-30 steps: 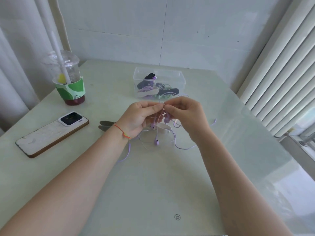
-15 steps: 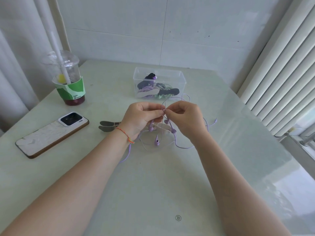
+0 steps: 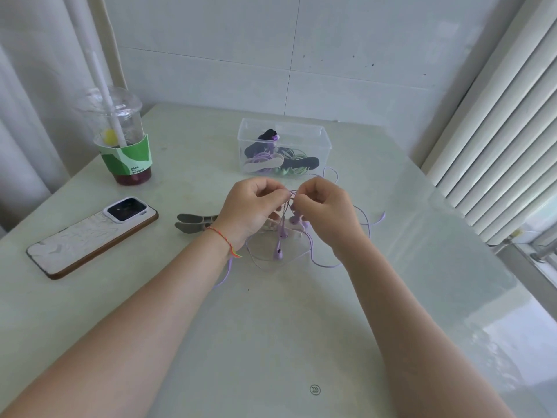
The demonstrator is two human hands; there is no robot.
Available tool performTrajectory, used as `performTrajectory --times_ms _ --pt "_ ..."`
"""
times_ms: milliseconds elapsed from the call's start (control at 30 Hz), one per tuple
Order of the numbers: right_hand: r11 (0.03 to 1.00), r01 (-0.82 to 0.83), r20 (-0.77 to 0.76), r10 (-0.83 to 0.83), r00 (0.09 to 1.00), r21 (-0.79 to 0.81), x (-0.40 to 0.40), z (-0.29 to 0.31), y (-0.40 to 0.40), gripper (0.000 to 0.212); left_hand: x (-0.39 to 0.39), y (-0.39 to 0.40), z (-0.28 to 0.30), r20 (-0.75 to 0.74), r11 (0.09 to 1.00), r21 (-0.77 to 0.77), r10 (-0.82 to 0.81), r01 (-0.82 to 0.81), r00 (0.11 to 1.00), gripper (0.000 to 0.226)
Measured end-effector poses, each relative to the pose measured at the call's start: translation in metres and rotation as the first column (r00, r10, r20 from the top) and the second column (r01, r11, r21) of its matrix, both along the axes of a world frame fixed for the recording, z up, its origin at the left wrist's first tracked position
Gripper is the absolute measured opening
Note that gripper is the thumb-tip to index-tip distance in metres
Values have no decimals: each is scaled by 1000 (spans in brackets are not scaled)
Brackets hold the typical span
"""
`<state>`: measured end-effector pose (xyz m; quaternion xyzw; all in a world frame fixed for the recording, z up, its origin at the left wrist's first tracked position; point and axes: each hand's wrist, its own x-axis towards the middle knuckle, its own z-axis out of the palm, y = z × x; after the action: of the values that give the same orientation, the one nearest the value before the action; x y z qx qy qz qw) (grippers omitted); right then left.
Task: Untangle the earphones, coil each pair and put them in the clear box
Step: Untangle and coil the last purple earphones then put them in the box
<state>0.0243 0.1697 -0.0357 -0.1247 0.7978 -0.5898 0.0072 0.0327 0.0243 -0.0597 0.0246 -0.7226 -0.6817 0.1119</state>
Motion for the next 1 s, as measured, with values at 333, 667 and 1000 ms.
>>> performTrajectory --times_ms 333,667,1000 --pt "1000 -19 -7 19 1000 -15 0 0 -4 5 4 1 4 86 972 -175 -142 156 986 24" --pt "994 -96 44 94 995 47 3 4 -3 10 5 -6 9 116 965 194 -200 175 973 16" --pt "999 -41 70 43 997 -32 4 5 -6 15 9 3 4 149 968 -31 -243 250 958 9"
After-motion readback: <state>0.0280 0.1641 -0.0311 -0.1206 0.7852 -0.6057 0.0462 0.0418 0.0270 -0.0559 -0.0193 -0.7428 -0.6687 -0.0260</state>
